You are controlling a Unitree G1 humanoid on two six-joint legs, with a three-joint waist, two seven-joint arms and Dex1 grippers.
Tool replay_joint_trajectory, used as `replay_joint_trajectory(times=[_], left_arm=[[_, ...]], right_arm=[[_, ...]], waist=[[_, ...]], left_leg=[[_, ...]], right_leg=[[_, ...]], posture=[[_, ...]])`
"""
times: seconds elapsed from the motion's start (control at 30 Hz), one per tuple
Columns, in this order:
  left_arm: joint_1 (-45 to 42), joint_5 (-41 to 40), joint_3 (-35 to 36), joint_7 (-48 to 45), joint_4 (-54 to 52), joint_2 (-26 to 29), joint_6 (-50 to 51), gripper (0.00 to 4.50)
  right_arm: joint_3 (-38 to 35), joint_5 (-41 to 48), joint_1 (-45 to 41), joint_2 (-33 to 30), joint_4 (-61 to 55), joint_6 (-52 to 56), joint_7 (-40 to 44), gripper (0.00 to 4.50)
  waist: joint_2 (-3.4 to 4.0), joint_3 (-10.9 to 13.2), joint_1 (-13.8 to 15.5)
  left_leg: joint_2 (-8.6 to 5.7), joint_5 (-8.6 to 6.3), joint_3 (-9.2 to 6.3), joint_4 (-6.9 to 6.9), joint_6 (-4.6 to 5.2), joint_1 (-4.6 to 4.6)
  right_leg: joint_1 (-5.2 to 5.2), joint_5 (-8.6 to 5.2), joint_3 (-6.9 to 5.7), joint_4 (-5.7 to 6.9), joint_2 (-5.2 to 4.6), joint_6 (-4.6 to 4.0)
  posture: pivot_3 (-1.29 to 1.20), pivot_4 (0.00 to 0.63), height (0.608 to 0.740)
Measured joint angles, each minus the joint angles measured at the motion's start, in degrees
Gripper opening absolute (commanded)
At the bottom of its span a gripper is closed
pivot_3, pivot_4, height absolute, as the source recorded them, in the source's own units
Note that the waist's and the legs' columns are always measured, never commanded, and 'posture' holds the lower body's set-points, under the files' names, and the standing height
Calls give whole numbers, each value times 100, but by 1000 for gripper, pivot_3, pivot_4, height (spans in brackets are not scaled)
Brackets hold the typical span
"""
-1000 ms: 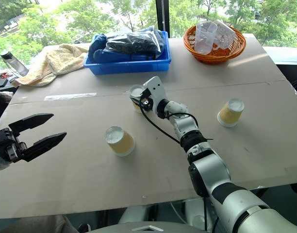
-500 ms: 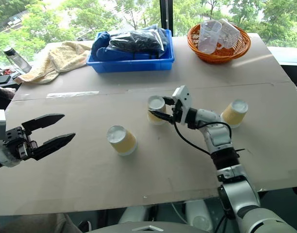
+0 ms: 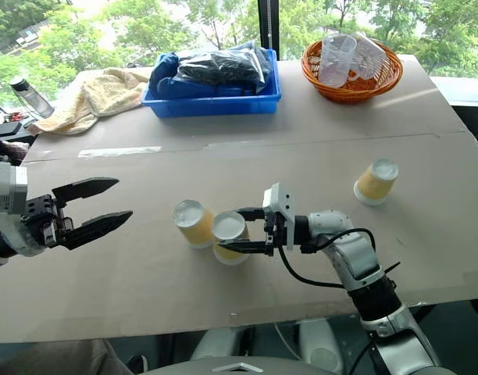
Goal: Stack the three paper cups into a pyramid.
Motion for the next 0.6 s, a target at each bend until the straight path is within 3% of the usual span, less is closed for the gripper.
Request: replay_joint_trajectory(times=[0.33,0.37,0.47,0.6], left_arm=[[9,57,-2,-49,2,0,0,4500],[9,71,-3,-51,2,0,0,4500],[-11,91,-41,-52,4,0,0,4500],[-130,96,-155,-70,60,1,-1,4500]], right_arm=[[58,-432,-117,154,418,-575,-179,2229],[58,-440,-118,159,417,-566,-195,3238],[49,-434,-110,140,405,-490,-243,4439],[-70,-300,-46,-58,174,-267,-311,4482]], waist=[[-1,-1,5],[-1,-1,7],[-1,0,8],[-1,0,11]], left_leg=[[0,2,0,0,-4,0],[0,3,0,0,-4,0],[0,3,0,0,-4,0],[-1,3,0,0,-4,-1]], right_leg=[[-2,0,0,6,1,0],[-2,0,0,6,0,0],[-3,0,1,6,0,0],[-3,0,0,6,0,0]], posture=[[0,150,740],[0,150,740],[0,150,740],[0,150,740]])
